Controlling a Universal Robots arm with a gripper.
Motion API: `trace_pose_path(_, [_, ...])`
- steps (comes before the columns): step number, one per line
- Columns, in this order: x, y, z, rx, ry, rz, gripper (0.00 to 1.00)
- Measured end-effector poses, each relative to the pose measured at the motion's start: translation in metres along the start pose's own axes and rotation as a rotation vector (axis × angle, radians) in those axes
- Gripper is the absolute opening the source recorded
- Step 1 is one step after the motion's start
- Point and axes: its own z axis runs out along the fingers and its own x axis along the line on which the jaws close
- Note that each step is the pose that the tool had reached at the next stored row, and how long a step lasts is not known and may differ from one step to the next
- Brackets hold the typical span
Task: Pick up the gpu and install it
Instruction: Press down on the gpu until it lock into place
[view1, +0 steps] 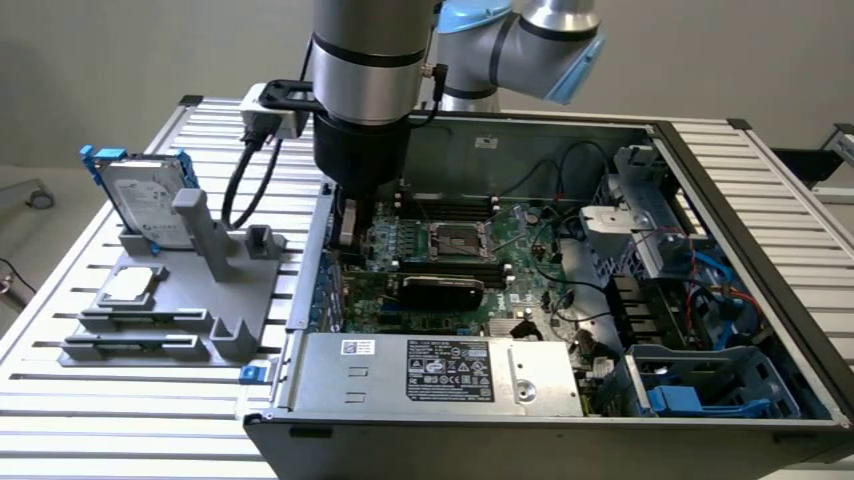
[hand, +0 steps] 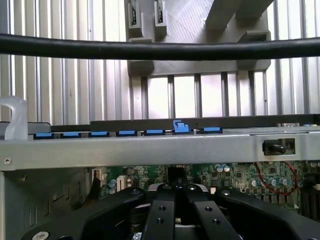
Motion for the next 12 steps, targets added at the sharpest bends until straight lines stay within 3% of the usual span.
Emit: trace_pose_path(12, [-0.0012,0.0004,0.0000,-0.0060,-0.0018,0.022,0.11])
